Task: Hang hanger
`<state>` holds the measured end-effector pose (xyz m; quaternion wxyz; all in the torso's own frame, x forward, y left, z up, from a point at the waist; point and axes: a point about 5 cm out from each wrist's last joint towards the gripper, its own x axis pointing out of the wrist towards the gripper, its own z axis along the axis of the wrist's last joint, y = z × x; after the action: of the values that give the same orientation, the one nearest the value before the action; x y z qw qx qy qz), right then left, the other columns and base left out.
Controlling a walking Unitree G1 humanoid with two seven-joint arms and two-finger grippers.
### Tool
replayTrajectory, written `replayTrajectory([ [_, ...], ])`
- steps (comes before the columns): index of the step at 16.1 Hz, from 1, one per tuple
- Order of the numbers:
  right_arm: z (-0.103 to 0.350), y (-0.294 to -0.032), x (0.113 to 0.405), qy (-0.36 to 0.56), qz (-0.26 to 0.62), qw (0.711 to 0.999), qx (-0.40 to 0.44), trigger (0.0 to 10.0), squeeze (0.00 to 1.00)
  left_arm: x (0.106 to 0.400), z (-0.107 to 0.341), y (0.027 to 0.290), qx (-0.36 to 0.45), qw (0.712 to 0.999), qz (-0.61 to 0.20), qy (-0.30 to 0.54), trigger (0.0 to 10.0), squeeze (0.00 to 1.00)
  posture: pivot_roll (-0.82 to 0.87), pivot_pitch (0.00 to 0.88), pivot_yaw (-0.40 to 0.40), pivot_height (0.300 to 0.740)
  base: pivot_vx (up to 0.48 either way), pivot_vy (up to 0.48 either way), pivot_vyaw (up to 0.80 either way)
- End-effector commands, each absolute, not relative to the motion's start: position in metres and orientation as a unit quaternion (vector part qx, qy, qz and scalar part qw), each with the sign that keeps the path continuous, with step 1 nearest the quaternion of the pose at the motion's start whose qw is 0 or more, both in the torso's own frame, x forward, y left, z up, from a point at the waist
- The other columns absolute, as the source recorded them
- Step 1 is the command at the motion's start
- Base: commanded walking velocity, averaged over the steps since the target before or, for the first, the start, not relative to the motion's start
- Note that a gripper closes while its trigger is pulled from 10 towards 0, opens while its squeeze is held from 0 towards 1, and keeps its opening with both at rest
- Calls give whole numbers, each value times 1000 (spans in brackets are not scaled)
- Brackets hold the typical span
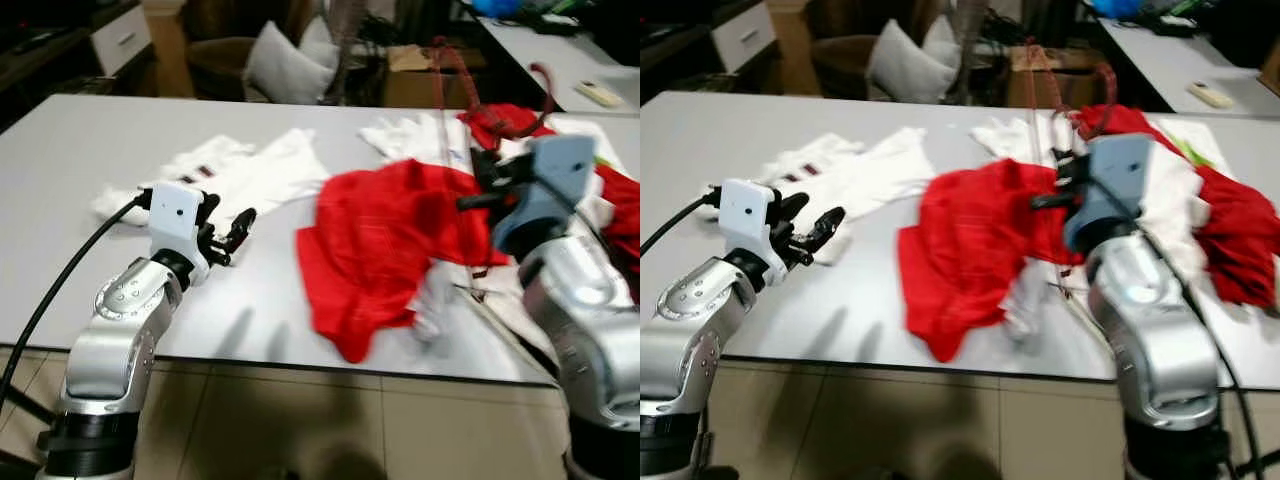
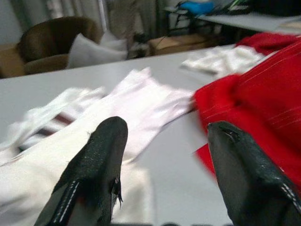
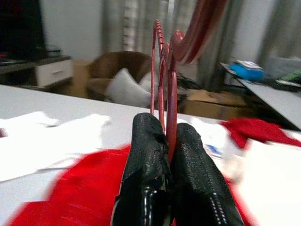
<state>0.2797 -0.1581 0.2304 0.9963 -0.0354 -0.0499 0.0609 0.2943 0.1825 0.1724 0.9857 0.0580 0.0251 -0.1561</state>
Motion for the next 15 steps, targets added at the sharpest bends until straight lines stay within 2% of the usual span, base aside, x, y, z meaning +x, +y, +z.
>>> replayTrajectory([
  [1, 232, -152, 275, -66, 70, 995, -33, 10000, 0, 295, 168, 177, 69, 985, -156, 34, 10000, 0, -21, 0, 46, 740, 0, 386, 0],
  [4, 221, -150, 272, -53, 65, 996, 6, 10000, 0, 296, 168, 173, 67, 985, -155, 33, 10000, 0, -26, 0, 47, 740, 0, 387, 0],
  [8, 213, -151, 270, -49, 51, 997, 13, 10000, 0, 298, 167, 172, 70, 985, -154, 34, 10000, 0, -30, 0, 53, 740, 0, 390, 0],
  [11, 200, -153, 270, -6, 63, 998, 29, 10000, 0, 299, 165, 173, 73, 985, -153, 37, 10000, 0, -32, 0, 57, 740, 0, 390, 0],
  [15, 192, -145, 267, -9, 84, 996, 1, 10000, 0, 299, 164, 173, 71, 985, -152, 38, 10000, 0, -28, 0, 51, 740, 0, 390, 0],
])
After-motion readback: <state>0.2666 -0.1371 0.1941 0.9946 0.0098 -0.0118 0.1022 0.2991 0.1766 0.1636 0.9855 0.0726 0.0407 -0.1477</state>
